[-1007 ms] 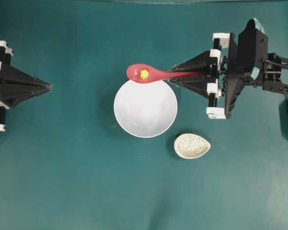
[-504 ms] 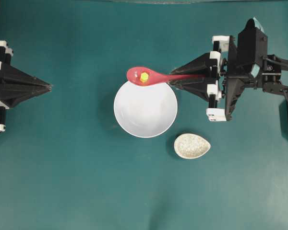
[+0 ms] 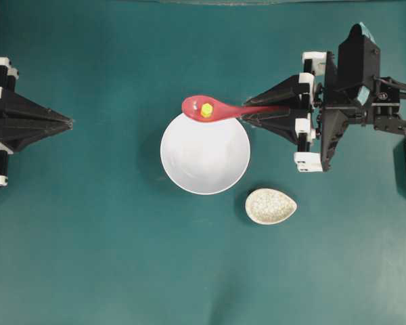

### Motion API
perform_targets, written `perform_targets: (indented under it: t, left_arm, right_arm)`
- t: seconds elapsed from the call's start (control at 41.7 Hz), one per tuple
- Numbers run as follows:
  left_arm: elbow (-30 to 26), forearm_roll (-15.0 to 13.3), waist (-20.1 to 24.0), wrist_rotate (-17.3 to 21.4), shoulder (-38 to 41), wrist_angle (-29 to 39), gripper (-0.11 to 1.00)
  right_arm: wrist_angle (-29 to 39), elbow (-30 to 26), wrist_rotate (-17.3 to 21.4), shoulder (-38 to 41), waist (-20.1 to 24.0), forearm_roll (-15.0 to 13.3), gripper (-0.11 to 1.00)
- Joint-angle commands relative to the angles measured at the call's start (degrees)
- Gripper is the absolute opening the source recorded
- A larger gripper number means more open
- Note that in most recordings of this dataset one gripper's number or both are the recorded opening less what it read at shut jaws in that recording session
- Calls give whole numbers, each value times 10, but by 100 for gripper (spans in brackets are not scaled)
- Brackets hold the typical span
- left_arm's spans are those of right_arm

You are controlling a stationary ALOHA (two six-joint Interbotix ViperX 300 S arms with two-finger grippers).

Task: Scoop the yellow hexagonal prism block from the bowl with a spoon using the right arm.

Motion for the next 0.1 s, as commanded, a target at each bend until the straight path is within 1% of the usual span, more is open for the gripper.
perform_targets:
  t: [0.0,0.072]
  left_arm:
    - [-13,2,1,6,2,3,0]
    - [-13,1,1,8,1,11,0]
  right_arm:
    - [-2,-5,-1,-10,1,-1,22]
    - [0,-5,-1,-10,2,-1,22]
